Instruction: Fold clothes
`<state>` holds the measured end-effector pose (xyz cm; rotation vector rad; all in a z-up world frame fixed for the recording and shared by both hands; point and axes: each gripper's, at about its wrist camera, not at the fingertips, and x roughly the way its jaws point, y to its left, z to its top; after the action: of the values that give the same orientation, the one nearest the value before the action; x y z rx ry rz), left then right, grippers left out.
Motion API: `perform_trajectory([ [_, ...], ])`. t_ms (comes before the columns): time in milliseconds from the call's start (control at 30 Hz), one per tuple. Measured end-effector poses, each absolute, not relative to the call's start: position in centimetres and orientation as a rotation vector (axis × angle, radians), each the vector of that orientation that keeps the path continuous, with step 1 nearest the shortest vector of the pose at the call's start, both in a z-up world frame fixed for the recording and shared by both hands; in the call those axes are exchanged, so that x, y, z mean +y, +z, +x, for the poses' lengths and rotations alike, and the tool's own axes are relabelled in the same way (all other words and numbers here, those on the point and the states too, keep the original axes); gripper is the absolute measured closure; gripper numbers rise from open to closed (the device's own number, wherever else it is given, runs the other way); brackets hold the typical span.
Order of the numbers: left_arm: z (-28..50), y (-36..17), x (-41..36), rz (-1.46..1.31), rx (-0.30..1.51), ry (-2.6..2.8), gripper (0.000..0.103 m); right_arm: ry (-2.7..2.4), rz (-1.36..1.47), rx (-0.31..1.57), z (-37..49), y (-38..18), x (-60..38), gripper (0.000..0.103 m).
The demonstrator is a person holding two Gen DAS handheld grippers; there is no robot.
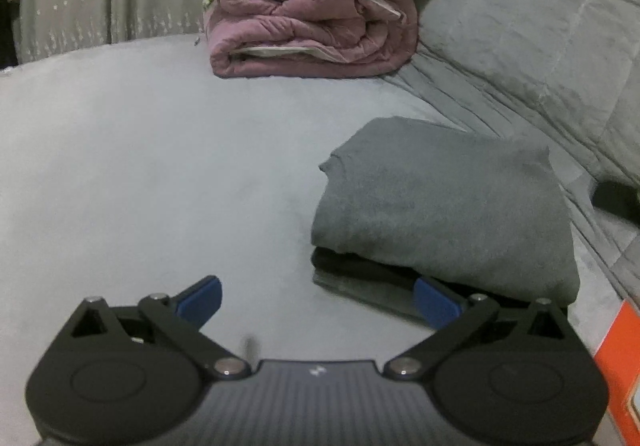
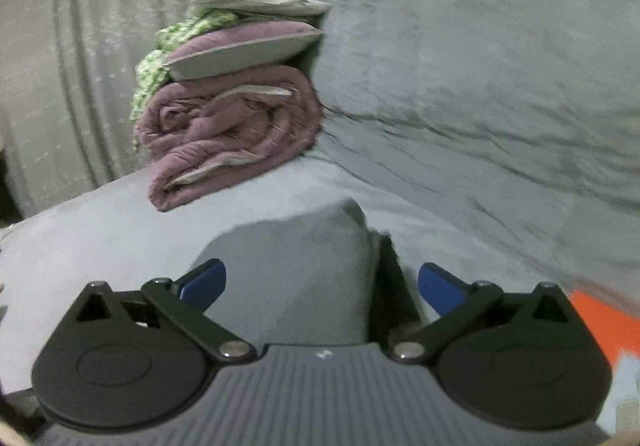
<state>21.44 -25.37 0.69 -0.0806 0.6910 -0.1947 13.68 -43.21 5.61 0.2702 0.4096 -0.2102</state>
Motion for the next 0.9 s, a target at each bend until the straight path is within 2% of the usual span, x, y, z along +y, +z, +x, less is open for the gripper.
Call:
perform_trajectory([
  [100,21.3,0.7,-25.8,-0.046,0.708,-0.176,0.001,-0.229,0.316,0.493,12.2,4.2,-43.7,0.0],
  [367,20.5,0.0,-29.0,0.121,0.754,-0.16,0.001,-0.297,0.22,0.683,13.4,1.0,-44.3,0.0],
  [567,19.8,-0.7,-30.6,0.241,0.814,-0.165,0.001,-0.29,0.227,0.688,12.5,0.8,-44.3,0.0],
  [900,19.3,-0.7,-31.0,0.237,0.824,-0.195,0.001,-0.322,0.194,0.671,12.5,0.9,-44.0,0.0],
])
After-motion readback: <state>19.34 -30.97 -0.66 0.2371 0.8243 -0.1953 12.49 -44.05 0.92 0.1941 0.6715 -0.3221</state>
